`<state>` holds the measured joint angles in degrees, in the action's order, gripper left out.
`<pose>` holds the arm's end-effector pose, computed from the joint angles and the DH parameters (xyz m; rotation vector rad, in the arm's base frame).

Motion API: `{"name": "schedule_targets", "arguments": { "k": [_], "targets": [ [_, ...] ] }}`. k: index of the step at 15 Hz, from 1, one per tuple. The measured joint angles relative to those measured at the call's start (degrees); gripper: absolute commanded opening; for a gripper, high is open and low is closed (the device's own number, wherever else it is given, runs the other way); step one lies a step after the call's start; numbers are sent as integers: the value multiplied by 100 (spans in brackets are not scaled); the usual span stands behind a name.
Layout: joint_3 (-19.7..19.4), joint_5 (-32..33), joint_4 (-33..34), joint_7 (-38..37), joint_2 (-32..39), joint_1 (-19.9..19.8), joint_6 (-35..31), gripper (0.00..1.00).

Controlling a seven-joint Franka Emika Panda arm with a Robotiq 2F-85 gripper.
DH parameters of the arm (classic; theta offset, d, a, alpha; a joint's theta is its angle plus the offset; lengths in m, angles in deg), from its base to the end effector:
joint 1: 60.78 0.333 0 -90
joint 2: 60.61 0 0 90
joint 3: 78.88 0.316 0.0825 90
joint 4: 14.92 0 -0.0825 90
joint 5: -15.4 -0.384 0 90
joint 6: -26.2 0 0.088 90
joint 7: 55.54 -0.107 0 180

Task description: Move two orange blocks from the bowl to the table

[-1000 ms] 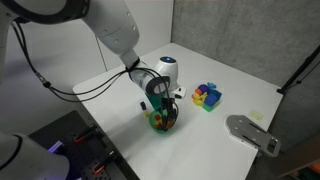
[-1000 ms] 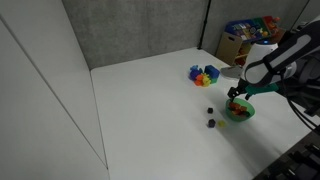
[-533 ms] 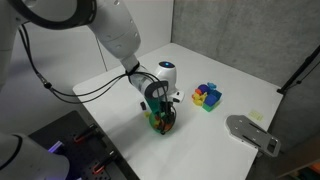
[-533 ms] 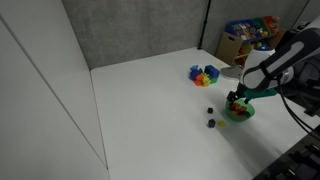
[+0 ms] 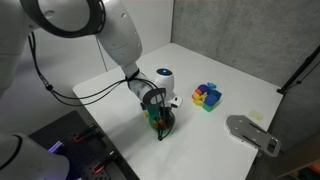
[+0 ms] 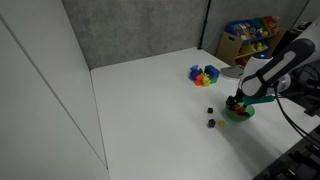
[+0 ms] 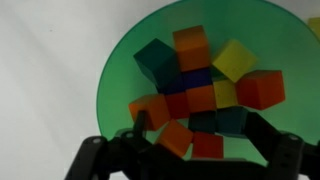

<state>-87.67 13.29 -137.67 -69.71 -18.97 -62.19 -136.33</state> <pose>0.5311 -0.1046 0.0617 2.9810 -0.6410 -0.0303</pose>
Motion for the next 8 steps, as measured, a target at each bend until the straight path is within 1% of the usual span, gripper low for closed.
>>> {"name": "schedule_targets", "arguments": {
  "k": [4, 5, 6, 7, 8],
  "targets": [
    [0, -9, -12, 0, 44, 4, -93, 100],
    [-1, -9, -15, 1, 44, 7, -99, 75],
    [-7, -9, -17, 2, 45, 15, -104, 73],
    [-12, -9, -19, 4, 46, 24, -110, 66],
    [-16, -9, -20, 5, 55, 29, -117, 56]
  ]
}}
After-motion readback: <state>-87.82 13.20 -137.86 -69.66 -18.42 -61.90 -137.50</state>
